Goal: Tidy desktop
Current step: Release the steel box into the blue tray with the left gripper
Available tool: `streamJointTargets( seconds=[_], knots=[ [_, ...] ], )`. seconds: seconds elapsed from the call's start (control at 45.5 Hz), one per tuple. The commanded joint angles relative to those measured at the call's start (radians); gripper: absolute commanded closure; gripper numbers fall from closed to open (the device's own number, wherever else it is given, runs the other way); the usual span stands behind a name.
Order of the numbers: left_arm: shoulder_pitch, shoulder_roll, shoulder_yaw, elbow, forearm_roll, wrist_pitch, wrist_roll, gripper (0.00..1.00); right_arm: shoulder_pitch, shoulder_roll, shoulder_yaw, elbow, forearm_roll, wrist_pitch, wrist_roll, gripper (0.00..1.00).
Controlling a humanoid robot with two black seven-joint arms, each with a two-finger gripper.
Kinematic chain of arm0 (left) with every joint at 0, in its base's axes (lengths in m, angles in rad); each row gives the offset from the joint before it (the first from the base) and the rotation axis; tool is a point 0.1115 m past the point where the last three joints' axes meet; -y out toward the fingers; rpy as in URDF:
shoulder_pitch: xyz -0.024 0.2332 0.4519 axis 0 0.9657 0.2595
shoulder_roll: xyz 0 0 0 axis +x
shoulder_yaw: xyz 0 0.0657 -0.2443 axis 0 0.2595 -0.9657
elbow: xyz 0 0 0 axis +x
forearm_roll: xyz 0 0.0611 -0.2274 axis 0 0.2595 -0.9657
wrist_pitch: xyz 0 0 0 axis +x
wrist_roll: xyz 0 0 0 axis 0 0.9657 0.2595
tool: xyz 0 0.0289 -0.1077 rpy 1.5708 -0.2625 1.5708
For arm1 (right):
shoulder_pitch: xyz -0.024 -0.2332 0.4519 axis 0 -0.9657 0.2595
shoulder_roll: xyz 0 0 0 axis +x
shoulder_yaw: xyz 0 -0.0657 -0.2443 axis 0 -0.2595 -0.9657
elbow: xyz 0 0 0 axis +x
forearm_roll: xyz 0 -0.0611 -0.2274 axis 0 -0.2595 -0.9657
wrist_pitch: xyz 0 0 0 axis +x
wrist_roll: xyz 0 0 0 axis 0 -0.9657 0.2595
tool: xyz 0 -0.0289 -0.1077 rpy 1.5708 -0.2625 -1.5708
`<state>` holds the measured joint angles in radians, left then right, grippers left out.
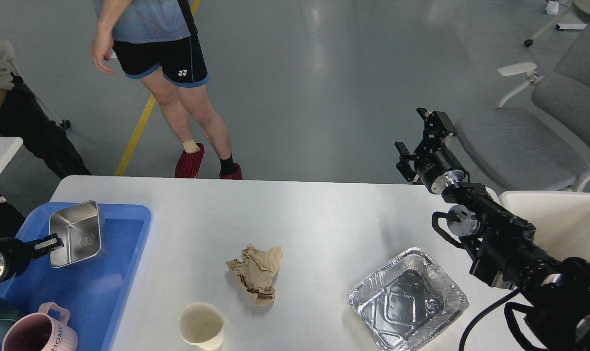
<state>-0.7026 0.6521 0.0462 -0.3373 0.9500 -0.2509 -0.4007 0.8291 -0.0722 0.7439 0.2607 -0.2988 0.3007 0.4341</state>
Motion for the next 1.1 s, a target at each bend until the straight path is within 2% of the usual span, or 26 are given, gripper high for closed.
streamJointTargets(
  seconds=[0.0, 0.176, 0.593, 0.901, 1.011, 1.077],
  knots=[
    [0.003, -0.014, 0.0, 0.003, 0.001, 0.032, 0.005, 0.87, 0.001, 0.0, 0.0, 0.0, 0.0, 0.0, 0.0, 0.0],
    [0.009, -0.022, 0.0, 0.007, 0.001, 0.035, 0.005, 0.63, -0.002, 0.0, 0.0, 0.0, 0.0, 0.0, 0.0, 0.0],
    [-0.006, -0.011, -0.012, 0.007, -0.014, 0.033, -0.009, 0.24, -0.001, 0.0, 0.0, 0.0, 0.0, 0.0, 0.0, 0.0],
    [-0.17, 0.067, -0.015, 0.007, -0.244, 0.004, -0.012, 0.13, 0.001, 0.0, 0.0, -0.001, 0.0, 0.0, 0.0, 0.0],
    [-0.183, 0.063, -0.066, 0.007, -0.397, 0.005, -0.043, 0.12, -0.001, 0.0, 0.0, -0.003, 0.0, 0.0, 0.0, 0.0],
    [-0.181, 0.049, -0.088, 0.006, -0.482, 0.015, -0.043, 0.12, -0.001, 0.0, 0.0, -0.009, 0.0, 0.0, 0.002, 0.0]
  ],
)
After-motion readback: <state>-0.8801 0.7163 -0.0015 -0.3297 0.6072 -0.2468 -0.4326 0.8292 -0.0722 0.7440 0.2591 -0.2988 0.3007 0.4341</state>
